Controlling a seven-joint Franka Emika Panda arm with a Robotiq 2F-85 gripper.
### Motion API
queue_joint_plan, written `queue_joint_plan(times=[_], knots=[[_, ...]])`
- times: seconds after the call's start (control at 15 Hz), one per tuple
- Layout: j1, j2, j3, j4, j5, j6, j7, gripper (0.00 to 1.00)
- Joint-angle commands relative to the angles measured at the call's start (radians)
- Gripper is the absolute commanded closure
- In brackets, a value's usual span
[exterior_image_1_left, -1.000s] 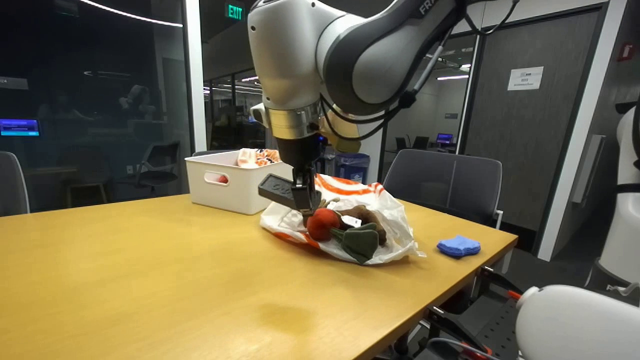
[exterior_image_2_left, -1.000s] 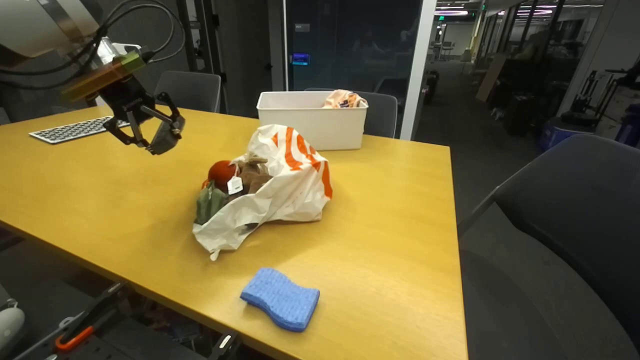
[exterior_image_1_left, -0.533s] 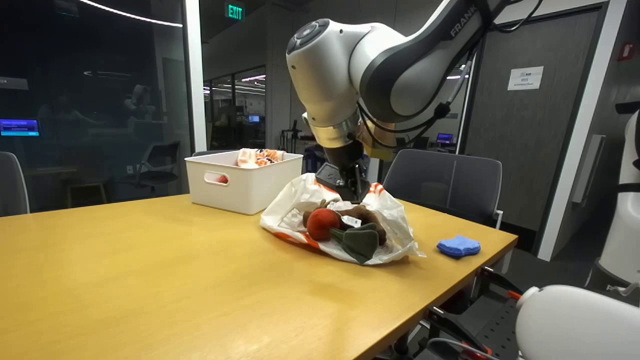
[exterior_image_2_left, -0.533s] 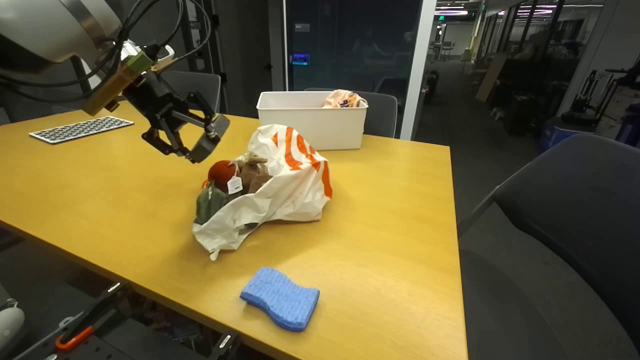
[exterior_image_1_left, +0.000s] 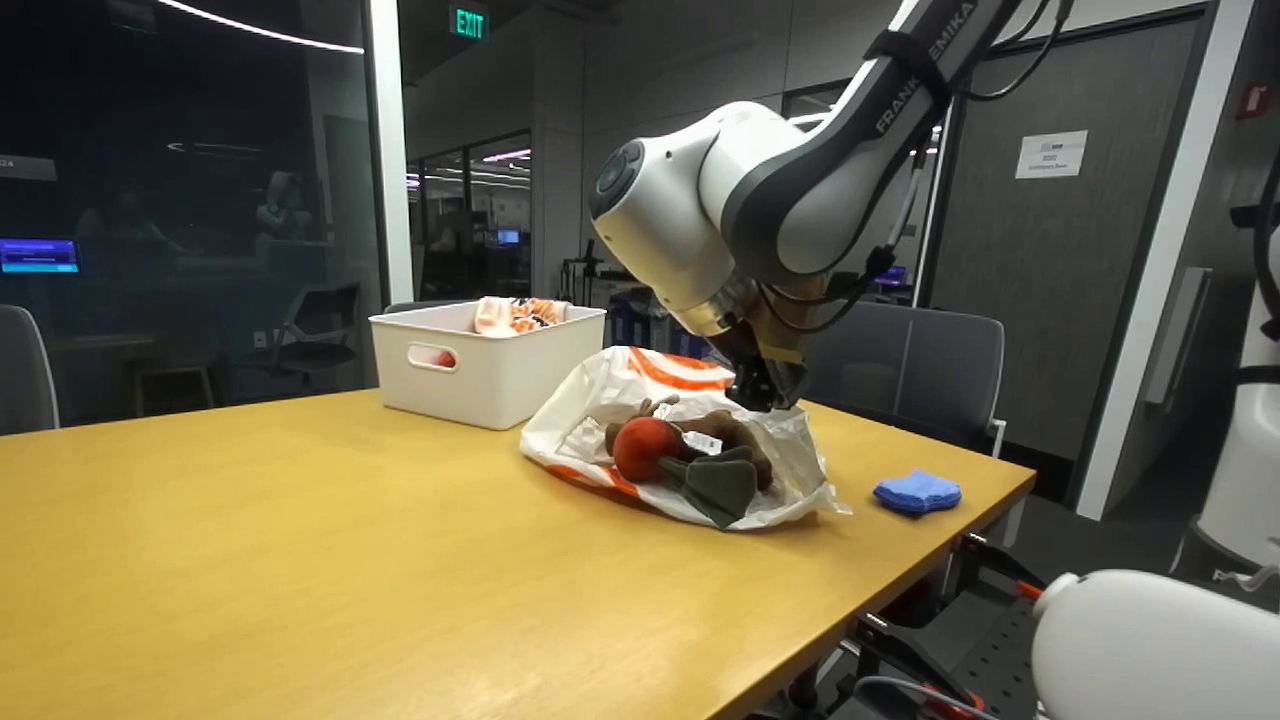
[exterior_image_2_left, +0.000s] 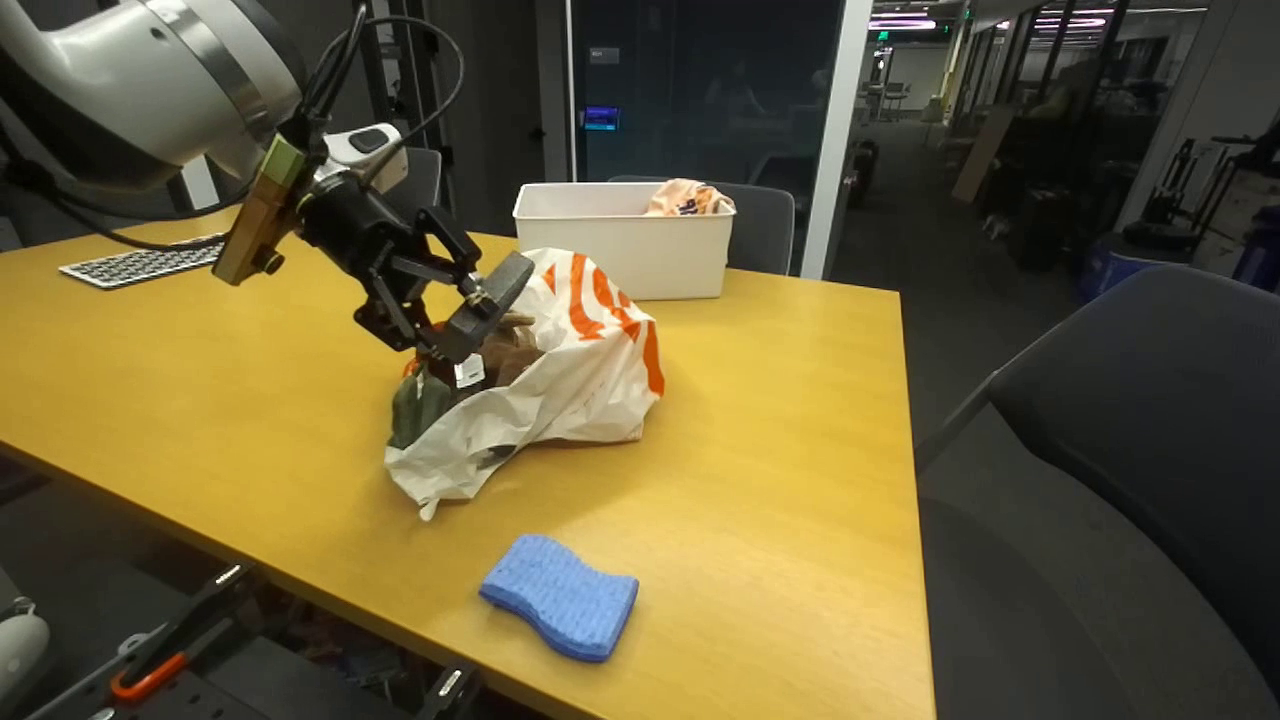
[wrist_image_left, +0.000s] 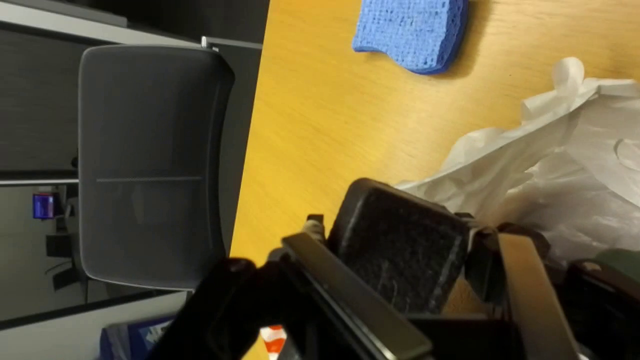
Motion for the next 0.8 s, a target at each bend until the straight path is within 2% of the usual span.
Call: queue_joint_plan(times=[0.0, 0.27, 0.4, 0.47, 0.53, 0.6, 0.73], knots=[[0.015, 0.114, 0.000, 0.083, -0.012, -0.044, 0.068, 0.60], [0.048, 0.164, 0.005, 0.126, -0.024, -0.039, 0.068, 0.60], [0.050, 0.176, 0.002, 0.137, -0.014, 0.001, 0.057, 0.60], [0.051, 0.183, 0.000, 0.143, -0.013, 0.012, 0.055, 0.19], [0.055, 0.192, -0.001, 0.151, -0.016, 0.010, 0.054, 0.08], [0.058, 0.197, -0.002, 0.157, -0.019, 0.009, 0.056, 0.03], [0.065, 0.201, 0.000, 0.163, -0.025, 0.008, 0.059, 0.00]])
